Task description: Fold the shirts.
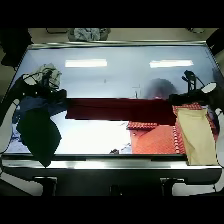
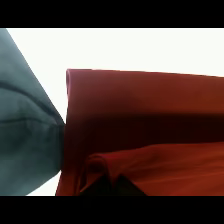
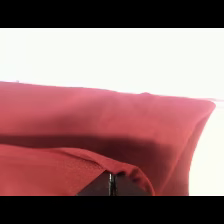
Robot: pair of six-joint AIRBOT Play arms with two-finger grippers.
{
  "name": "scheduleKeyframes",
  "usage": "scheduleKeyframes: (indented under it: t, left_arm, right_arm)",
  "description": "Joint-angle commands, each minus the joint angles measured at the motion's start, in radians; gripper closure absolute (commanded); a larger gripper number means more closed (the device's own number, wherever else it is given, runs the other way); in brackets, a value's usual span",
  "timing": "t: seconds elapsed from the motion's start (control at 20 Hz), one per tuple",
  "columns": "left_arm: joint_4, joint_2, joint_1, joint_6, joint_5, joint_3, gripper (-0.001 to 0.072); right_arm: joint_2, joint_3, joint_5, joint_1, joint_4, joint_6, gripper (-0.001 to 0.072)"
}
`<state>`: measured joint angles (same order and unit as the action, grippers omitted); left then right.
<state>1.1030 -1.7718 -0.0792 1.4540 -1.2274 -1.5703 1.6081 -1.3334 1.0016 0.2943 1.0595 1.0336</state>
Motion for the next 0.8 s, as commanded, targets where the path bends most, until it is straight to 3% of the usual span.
scheduleKeyframes:
  t: [0.0,0.1,0.15,0.2,0.25,0.3,0.4,0.5,0.75]
  left_arm:
    - [-0.004,-0.119,0.013,0.023,-0.018,-0.061,0.0689]
    - [-0.004,-0.139,0.019,0.033,-0.021,-0.061,0.0687]
    - [-0.004,-0.139,0.018,0.050,-0.018,-0.063,0.0637]
    - [-0.005,-0.138,0.017,0.051,-0.028,-0.076,0.0363]
    - [-0.005,-0.138,0.013,0.050,-0.067,-0.101,0.0104]
    - [-0.004,-0.136,0.010,0.040,-0.124,-0.134,0.0084]
    - [-0.003,-0.114,0.010,0.027,-0.196,-0.174,0.0095]
    - [-0.004,-0.058,0.016,0.027,-0.187,-0.175,0.0095]
    - [-0.004,0.068,0.040,0.011,-0.170,-0.175,0.0097]
  right_arm:
    - [0.107,-0.037,-0.017,-0.007,-0.037,0.035,0.0662]
    - [0.120,-0.037,0.000,-0.007,-0.039,0.019,0.0660]
    - [0.117,-0.038,0.000,-0.007,-0.042,0.016,0.0658]
    - [0.111,-0.045,0.005,-0.006,-0.043,0.001,0.0593]
    - [0.103,-0.063,0.039,-0.003,-0.040,-0.041,0.0329]
    - [0.092,-0.090,0.089,0.005,-0.017,-0.083,-0.0008]
    - [0.077,-0.133,0.188,0.026,0.104,-0.085,-0.0008]
    - [0.080,-0.137,0.262,0.034,0.188,-0.065,-0.0008]
    - [0.142,-0.136,0.270,0.032,0.128,-0.068,-0.0008]
